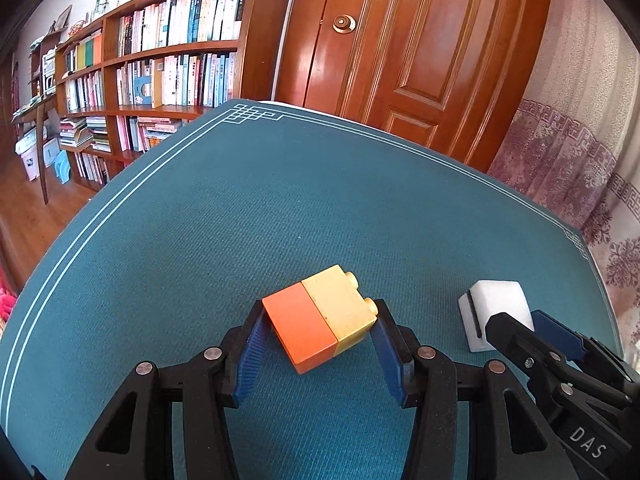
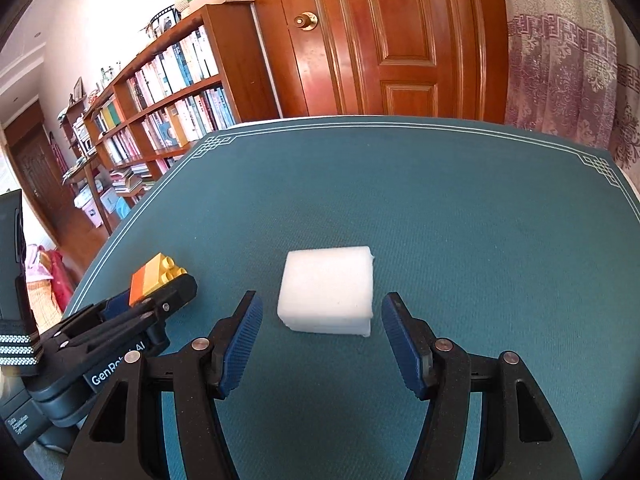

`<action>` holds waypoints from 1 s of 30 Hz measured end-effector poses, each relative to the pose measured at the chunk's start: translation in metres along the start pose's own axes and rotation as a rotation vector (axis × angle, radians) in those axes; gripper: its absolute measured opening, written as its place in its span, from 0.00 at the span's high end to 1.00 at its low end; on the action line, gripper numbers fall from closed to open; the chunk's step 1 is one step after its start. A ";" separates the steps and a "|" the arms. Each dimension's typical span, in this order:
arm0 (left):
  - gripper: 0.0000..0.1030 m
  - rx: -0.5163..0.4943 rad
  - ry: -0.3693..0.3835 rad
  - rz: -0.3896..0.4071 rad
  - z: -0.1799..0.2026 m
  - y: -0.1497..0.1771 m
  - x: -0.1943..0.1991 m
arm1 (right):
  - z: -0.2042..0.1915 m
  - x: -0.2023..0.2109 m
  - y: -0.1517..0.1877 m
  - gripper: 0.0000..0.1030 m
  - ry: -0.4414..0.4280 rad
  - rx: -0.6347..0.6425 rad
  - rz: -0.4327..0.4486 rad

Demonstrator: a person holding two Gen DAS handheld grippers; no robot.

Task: Organize objects
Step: 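Grasp the white sponge block with the right tool while the left tool holds the brick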

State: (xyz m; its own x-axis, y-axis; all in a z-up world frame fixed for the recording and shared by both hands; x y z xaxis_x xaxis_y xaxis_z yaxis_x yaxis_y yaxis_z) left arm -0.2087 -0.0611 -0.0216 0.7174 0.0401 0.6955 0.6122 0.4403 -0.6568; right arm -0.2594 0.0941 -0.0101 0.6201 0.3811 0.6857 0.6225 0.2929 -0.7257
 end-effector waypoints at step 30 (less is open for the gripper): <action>0.48 -0.050 0.015 0.014 0.011 0.005 0.006 | 0.003 0.014 0.025 0.52 0.101 -0.011 -0.036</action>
State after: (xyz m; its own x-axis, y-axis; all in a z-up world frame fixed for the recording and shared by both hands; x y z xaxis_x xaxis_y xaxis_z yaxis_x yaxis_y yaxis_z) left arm -0.2052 -0.0484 -0.0176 0.7310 0.0322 0.6816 0.6174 0.3943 -0.6807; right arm -0.2369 0.1092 -0.0189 0.6418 0.2802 0.7138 0.6500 0.2952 -0.7003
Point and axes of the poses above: each gripper's, at about its wrist camera, not at the fingertips, and x roughly against the way its jaws point, z to its right, y to its underside, the point moved 6 cm from there along -x, roughly the way its jaws point, and after that the axes turned 8 degrees about x, right-handed, at the moved point
